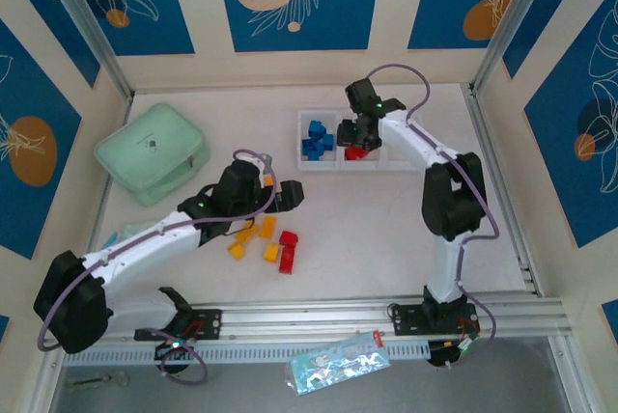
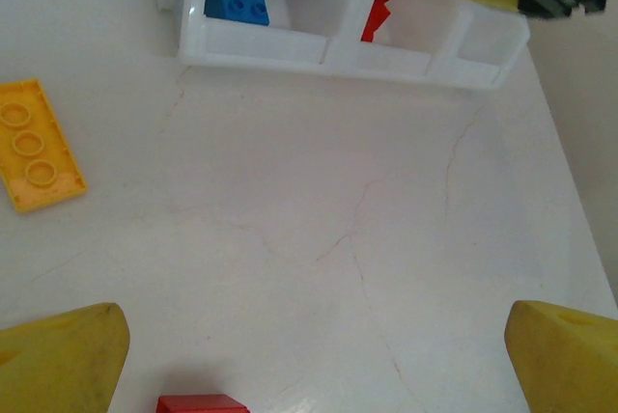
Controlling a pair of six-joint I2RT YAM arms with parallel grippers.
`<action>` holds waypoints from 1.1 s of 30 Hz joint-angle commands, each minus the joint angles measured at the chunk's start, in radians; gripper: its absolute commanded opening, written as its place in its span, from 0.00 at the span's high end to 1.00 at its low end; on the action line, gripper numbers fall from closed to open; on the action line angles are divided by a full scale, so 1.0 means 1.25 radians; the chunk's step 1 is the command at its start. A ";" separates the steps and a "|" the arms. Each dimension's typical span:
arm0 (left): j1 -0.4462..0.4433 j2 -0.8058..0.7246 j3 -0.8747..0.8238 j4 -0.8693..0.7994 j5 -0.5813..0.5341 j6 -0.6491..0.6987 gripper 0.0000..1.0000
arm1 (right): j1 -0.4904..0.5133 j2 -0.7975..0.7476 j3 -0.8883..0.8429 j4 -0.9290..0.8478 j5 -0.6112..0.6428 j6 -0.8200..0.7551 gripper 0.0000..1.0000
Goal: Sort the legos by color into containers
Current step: Place the lego in the container, then pick up the lego from the bottom-center of the table.
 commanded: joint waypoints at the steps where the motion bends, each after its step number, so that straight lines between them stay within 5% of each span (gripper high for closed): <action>1: 0.008 -0.045 -0.013 -0.008 0.010 0.004 0.01 | 0.033 -0.093 -0.080 0.003 -0.018 0.028 0.42; 16: 0.014 -0.238 -0.114 -0.162 -0.053 0.003 0.01 | 0.313 -0.213 -0.299 0.014 -0.055 0.210 0.31; 33: 0.016 -0.432 -0.165 -0.336 -0.125 -0.040 0.01 | 0.470 -0.145 -0.395 0.156 -0.173 0.127 0.24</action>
